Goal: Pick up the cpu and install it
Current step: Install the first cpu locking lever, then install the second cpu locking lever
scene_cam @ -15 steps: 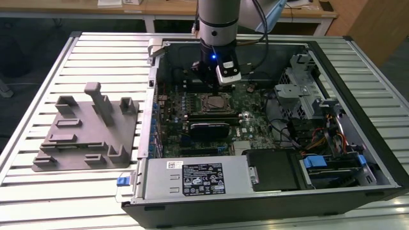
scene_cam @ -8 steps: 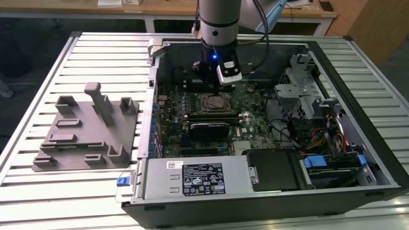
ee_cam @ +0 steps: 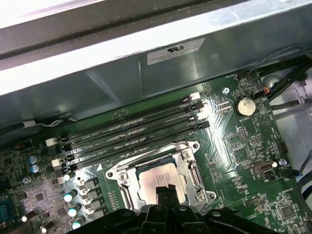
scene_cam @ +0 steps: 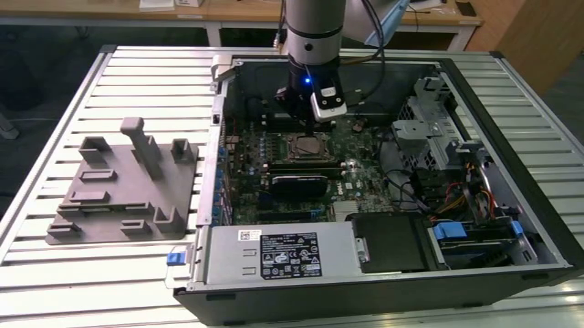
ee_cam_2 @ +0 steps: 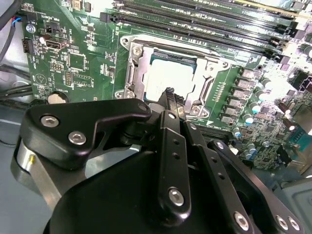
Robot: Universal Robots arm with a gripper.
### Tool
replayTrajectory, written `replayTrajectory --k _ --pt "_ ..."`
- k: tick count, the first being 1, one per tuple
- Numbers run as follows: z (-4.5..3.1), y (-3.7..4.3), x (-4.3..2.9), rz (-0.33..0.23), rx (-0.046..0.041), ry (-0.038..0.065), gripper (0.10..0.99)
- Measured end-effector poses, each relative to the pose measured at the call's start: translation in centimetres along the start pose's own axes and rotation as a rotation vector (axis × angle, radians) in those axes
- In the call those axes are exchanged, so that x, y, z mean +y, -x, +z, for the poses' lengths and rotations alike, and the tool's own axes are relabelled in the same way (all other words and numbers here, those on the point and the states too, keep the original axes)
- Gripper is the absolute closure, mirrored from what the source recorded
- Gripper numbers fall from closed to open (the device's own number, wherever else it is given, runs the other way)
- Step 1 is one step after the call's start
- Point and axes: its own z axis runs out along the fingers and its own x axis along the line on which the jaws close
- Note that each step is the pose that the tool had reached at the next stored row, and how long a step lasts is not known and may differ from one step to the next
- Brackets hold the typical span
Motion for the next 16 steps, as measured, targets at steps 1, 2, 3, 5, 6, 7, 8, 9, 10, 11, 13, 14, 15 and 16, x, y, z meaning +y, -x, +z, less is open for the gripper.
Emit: replayTrajectory --k 1,2,3,5,6,7,8,9,10,11,13,14,15,16 --pt "-0.06 0.00 0.00 0.000 0.0000 0.000 0.980" --pt "-0.13 0.01 0.01 0.000 -0.0001 0.000 0.980" --pt "-0.21 0.01 0.02 0.000 -0.0001 0.000 0.980" --pt "-0.22 0.01 0.02 0.000 -0.0001 0.001 0.980" --pt "-0.24 0.01 0.02 0.000 -0.0001 0.000 0.980" --pt "-0.25 0.01 0.02 0.000 -0.0001 0.000 0.980" --pt "-0.25 0.01 0.02 0.000 -0.0001 0.000 0.980" --pt "-0.25 0.01 0.02 0.000 -0.0001 0.000 0.980" --pt "-0.25 0.01 0.02 0.000 -0.0001 0.000 0.980" --pt "-0.25 0.01 0.02 0.000 -0.0001 0.000 0.980" --pt "-0.25 0.01 0.02 0.000 -0.0001 0.000 0.980" --pt "-0.27 0.02 0.01 0.000 0.0000 0.000 0.980" --pt "-0.28 0.03 -0.04 0.000 0.0001 0.000 0.980" --pt "-0.27 0.06 -0.10 0.000 0.0000 0.000 0.980"
